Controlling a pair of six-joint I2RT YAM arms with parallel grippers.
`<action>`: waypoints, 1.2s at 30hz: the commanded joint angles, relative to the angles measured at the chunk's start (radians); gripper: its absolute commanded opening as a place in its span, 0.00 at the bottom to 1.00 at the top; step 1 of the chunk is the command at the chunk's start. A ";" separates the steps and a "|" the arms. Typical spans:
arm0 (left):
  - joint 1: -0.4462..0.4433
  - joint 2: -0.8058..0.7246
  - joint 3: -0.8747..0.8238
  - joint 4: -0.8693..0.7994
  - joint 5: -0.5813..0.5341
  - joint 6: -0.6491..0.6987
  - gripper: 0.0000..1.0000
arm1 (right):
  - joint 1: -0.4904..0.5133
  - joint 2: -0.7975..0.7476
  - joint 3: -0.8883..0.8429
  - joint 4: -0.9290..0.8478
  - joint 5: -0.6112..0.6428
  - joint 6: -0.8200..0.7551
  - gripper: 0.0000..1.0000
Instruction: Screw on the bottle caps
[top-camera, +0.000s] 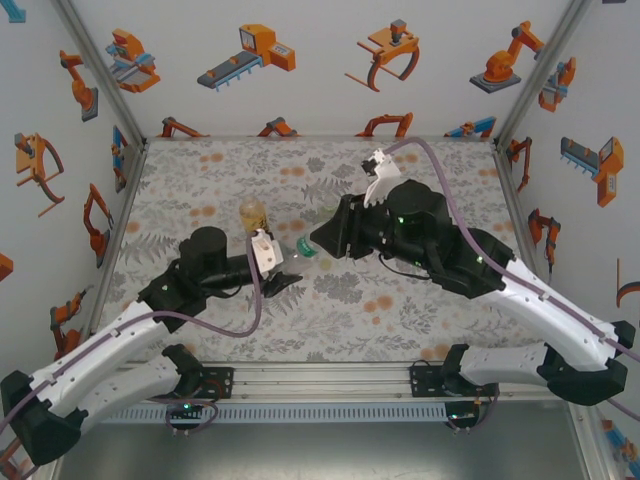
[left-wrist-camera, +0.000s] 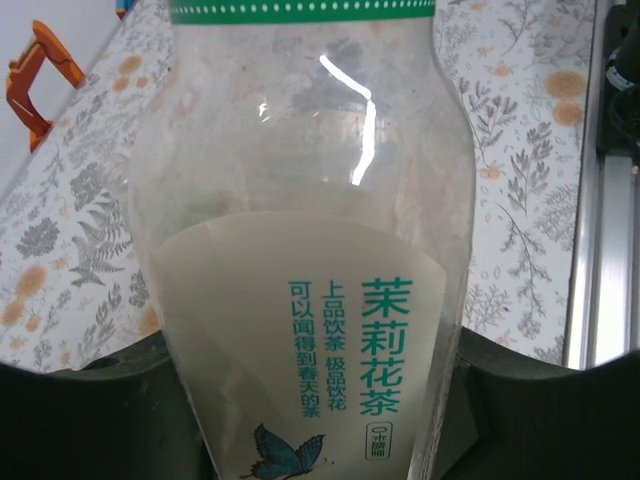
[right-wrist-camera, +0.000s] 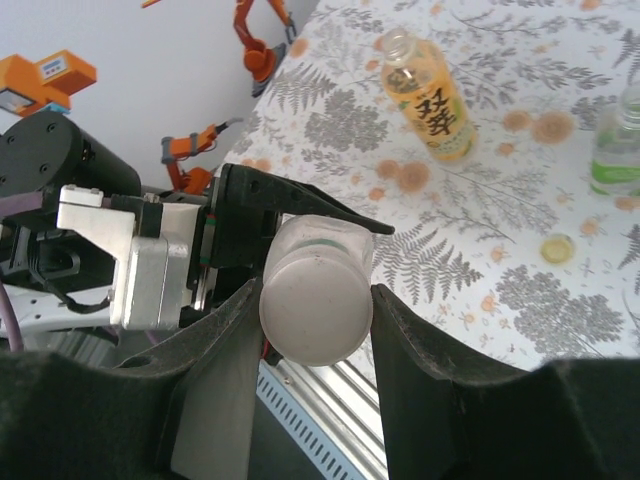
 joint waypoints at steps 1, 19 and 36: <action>-0.031 0.027 0.013 0.277 0.018 -0.018 0.00 | 0.028 0.041 0.028 -0.136 0.049 0.005 0.12; -0.042 0.087 -0.009 0.345 0.037 -0.055 0.00 | 0.034 -0.005 0.032 -0.104 0.099 -0.064 0.57; -0.043 0.081 -0.027 0.256 0.070 -0.046 0.00 | 0.032 -0.171 0.042 -0.133 -0.039 -0.243 0.68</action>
